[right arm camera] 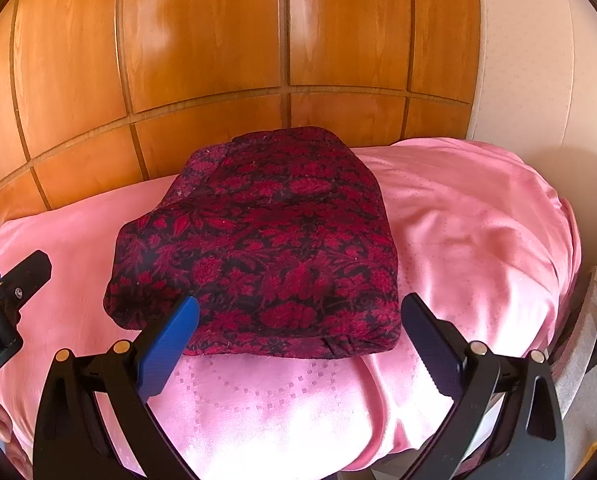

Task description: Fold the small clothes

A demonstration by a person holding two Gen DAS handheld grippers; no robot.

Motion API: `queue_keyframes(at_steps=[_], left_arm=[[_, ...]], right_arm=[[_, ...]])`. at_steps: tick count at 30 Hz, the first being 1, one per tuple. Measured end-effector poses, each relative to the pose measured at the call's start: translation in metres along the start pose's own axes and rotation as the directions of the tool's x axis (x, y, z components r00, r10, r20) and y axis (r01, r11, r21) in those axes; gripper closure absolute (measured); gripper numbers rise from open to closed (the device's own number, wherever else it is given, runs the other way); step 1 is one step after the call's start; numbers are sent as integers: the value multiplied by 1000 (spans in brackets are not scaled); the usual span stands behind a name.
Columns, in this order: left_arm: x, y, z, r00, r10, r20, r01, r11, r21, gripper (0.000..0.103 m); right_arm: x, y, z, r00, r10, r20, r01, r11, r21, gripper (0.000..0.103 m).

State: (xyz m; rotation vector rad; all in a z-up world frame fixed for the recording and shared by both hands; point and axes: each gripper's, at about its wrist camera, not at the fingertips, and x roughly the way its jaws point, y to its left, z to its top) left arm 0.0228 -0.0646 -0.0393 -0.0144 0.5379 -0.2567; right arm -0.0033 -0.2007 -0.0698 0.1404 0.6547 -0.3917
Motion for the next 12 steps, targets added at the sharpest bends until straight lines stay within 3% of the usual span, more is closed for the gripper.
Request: queue_keyframes(at_steps=[8,12], left_arm=[[11,4,-2,999,10,-48,-11,1000,-22,5],[22,7,-5,997,21,-80,-24,999,-29,5]], right_arm=[[-6,-25,25,996,57,67,-59,998,30,2],[22,-76,61,998,-13,57,4,990,141,2]])
